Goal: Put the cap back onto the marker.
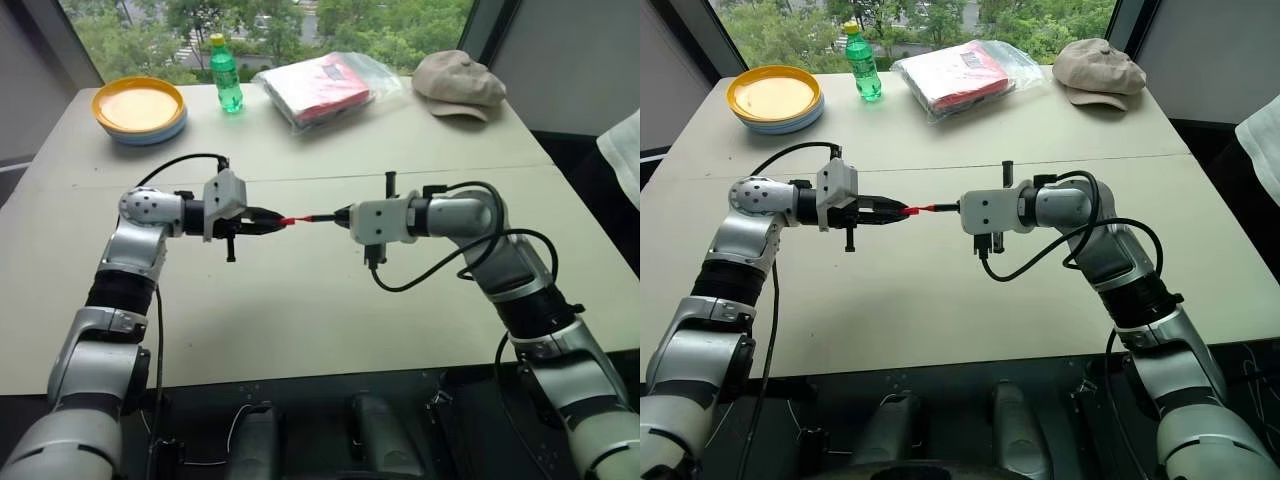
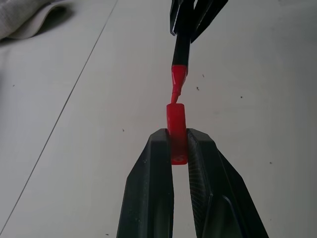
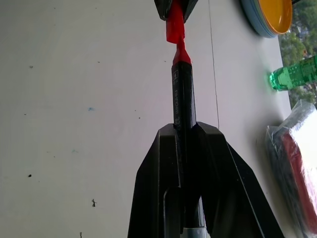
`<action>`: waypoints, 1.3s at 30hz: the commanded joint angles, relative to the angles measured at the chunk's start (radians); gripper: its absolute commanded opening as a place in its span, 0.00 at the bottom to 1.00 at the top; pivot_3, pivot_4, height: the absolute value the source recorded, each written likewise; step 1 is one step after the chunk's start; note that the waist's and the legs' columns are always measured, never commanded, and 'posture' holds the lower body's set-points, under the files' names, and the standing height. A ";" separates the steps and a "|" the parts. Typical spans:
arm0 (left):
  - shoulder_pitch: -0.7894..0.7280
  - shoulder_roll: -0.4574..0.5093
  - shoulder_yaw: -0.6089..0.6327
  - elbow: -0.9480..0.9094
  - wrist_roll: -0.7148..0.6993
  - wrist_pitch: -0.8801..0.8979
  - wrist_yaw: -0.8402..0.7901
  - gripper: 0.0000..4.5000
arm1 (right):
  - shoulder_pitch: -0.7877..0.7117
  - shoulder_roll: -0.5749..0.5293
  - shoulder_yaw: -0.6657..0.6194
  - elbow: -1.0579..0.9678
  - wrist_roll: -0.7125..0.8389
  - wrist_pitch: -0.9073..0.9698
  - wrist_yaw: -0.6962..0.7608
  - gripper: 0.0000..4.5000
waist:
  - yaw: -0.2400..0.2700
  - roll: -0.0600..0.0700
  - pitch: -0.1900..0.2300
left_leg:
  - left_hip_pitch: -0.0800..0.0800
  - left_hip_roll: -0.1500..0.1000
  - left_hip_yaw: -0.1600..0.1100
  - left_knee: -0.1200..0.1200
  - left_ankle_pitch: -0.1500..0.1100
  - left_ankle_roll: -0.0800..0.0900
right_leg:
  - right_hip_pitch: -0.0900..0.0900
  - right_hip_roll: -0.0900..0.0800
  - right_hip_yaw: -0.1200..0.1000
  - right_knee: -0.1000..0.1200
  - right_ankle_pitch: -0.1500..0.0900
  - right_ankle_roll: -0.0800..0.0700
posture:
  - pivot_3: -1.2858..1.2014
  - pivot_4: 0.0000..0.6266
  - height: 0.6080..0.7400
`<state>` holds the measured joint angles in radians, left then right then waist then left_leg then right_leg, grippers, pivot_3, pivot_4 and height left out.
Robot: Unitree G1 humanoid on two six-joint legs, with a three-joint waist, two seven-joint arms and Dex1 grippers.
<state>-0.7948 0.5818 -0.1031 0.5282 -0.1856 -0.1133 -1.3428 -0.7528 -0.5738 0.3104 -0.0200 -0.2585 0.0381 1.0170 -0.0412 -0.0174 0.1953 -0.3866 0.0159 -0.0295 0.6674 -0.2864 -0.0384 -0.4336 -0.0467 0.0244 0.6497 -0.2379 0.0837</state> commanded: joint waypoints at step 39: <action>0.034 0.002 0.010 -0.158 -0.022 -0.012 -0.021 0.00 | -0.058 0.054 0.061 0.108 -0.012 -0.115 0.023 0.00 | 0.000 0.000 0.000 | 0.000 0.000 0.000 0.000 0.000 0.000 | 0.000 0.000 0.000 0.000 0.000 0.000 | 0.52 0.24 1.00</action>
<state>-0.7459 0.5900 -0.1049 0.4439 -0.1760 -0.0966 -1.3598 -0.7980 -0.5287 0.3613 0.0929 -0.2859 -0.0743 1.0299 -0.0416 -0.0176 0.1952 -0.3866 0.0159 -0.0295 0.6676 -0.2864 -0.0385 -0.4336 -0.0468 0.0244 0.6500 -0.2379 0.0837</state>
